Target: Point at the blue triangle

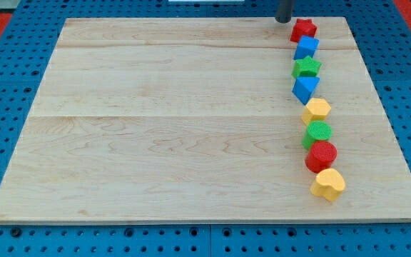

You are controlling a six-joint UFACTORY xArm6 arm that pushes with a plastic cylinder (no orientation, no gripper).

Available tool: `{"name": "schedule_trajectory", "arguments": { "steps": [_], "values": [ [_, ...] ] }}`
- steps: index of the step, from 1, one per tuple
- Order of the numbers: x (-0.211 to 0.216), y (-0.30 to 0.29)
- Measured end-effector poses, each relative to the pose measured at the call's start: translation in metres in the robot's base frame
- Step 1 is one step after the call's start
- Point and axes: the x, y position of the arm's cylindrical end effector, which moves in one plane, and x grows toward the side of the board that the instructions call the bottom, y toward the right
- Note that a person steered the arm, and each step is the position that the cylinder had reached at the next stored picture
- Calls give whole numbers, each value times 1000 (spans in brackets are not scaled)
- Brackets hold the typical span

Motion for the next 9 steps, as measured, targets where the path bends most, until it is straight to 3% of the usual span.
{"name": "schedule_trajectory", "arguments": {
  "steps": [3, 4, 9],
  "values": [
    [1, 118],
    [17, 132],
    [147, 116]
  ]
}}
